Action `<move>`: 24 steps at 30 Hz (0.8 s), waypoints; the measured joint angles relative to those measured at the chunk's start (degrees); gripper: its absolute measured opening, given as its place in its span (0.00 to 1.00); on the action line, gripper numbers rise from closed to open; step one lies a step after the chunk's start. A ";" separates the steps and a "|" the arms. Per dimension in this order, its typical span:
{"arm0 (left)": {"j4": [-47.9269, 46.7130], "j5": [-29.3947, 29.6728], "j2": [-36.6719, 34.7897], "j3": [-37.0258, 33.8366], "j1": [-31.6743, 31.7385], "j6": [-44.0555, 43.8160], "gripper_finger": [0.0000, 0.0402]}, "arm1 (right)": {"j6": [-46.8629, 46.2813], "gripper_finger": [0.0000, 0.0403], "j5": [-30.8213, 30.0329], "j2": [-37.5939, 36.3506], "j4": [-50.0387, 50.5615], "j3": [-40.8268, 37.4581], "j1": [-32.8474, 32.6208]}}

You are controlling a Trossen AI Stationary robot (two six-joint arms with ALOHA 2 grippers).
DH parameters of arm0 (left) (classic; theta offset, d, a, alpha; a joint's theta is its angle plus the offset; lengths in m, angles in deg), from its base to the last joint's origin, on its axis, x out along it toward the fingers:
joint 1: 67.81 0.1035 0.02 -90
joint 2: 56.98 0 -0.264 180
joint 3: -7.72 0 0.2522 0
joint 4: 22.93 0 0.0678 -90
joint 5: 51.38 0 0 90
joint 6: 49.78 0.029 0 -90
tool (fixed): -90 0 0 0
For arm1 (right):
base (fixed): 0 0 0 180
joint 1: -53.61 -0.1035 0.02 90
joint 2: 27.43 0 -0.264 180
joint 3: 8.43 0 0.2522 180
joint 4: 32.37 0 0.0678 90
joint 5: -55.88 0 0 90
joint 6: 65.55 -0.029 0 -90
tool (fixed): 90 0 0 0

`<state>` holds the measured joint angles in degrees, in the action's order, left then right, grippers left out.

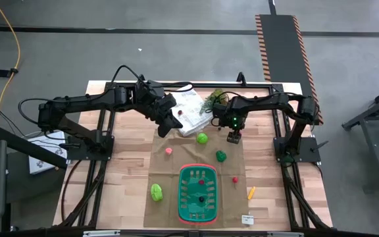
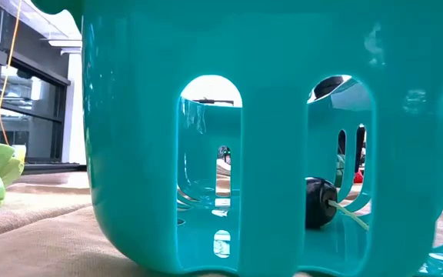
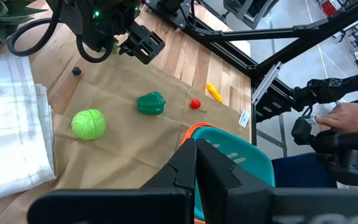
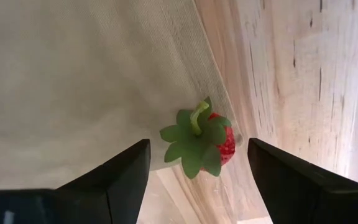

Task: Pick and placing Produce into tupperware
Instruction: Put the red strawberry into the blue bin

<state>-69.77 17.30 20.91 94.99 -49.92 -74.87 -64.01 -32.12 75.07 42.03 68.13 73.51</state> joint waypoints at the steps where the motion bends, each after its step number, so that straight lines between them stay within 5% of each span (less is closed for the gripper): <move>1: 0.00 0.04 0.00 0.00 0.00 -0.10 0.00 | 0.07 0.64 -0.02 0.00 -0.05 0.00 0.00; 24: 0.00 0.02 0.00 0.00 0.00 -0.74 0.00 | 1.36 0.56 2.51 0.00 -0.20 0.00 0.00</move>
<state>-69.77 17.32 20.91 94.99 -49.92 -75.61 -62.65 -29.61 75.07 41.83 68.13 73.51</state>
